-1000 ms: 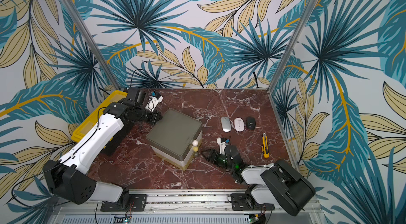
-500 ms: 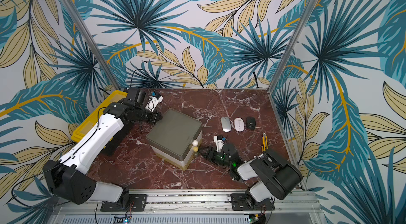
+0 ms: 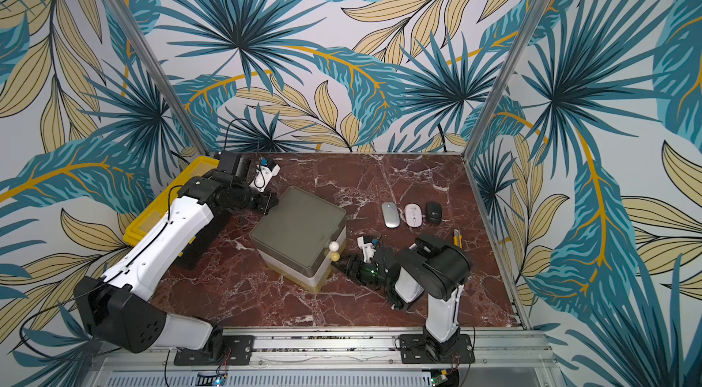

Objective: Take the mice out of the drawer
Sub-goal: Open the drawer in the storage box.

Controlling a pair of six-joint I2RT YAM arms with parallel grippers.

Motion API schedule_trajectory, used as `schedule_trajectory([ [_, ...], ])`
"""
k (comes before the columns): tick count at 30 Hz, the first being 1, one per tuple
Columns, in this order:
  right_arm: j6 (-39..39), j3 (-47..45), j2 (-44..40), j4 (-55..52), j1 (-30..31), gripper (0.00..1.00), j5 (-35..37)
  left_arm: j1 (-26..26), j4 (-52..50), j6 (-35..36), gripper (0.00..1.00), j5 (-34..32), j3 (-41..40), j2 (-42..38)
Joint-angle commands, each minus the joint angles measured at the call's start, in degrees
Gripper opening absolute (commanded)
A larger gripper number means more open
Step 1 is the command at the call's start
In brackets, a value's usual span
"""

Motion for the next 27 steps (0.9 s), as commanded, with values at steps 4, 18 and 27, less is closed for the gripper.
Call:
schedule_trajectory([
  [4,0.6,1.9,3.5,1.1,4.2,0.64,2.6,-1.3,-3.0,-0.5,0.0,5.2,-0.4,0.4],
  [18,1.9,1.7,2.9,1.1,5.5,0.62,2.8,-1.4,-2.9,-0.5,0.0,5.0,-0.9,0.0],
  [27,0.2,1.4,0.6,-3.1,6.5,0.51,5.3,-1.4,-3.0,-0.5,0.0,4.9,-0.7,0.2],
])
